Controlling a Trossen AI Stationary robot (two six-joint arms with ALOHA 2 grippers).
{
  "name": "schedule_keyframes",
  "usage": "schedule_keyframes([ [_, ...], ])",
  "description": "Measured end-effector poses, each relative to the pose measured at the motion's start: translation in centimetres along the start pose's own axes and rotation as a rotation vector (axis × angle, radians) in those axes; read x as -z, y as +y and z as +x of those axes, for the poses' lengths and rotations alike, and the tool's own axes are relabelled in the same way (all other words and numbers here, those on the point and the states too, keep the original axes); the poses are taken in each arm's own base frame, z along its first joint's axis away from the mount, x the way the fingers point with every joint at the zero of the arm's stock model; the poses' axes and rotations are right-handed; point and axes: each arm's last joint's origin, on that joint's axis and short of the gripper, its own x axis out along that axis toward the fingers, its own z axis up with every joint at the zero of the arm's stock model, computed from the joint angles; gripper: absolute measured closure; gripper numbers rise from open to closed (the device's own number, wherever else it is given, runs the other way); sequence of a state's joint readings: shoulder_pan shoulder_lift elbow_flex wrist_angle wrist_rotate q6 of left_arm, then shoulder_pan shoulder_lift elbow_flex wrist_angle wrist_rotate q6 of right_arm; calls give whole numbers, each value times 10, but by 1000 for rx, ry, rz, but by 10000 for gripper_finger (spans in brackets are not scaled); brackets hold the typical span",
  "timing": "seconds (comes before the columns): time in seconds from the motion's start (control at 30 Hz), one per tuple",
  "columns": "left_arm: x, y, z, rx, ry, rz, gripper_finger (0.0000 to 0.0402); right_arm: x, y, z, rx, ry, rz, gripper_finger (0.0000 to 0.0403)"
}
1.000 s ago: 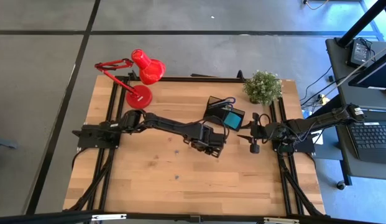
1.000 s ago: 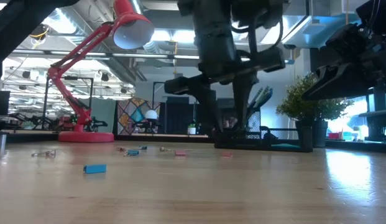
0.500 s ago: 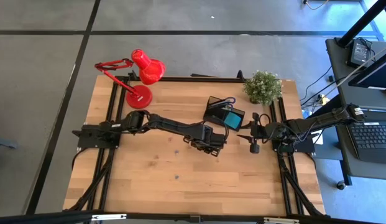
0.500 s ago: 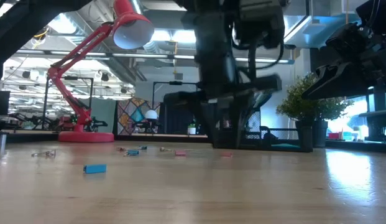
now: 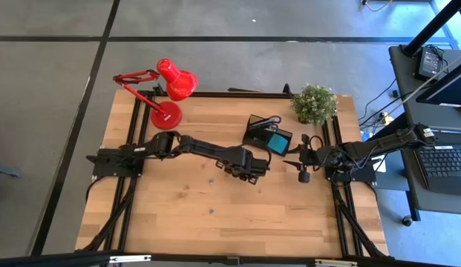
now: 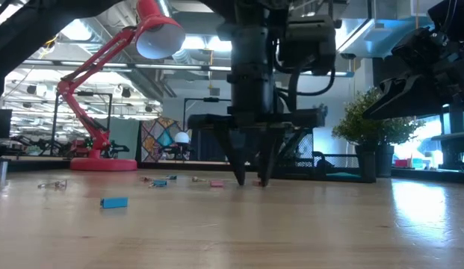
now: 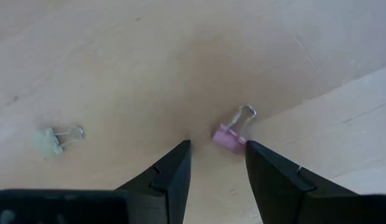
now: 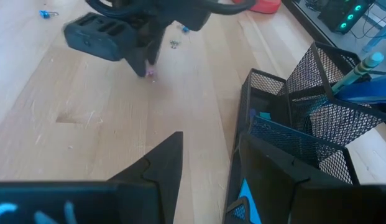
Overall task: Pick and place office supplies into organizer
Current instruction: Put the pink binder clip into the black desk organizer
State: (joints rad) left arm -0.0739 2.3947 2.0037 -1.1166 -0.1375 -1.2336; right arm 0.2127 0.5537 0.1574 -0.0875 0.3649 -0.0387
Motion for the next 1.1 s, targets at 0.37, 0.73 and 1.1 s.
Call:
schedule_keyframes([
  [0.37, -8, 3, 1, 16, 30, 138, 256, 0, 0, 0, 0, 0, 1, 241],
  [0.73, -11, 0, 2, 40, -12, 392, 256, 0, 0, 0, 0, 0, 7, 241],
  [1.1, -12, -2, 2, 79, 6, 454, 254, 0, 0, 0, 0, 0, 5, 241],
])
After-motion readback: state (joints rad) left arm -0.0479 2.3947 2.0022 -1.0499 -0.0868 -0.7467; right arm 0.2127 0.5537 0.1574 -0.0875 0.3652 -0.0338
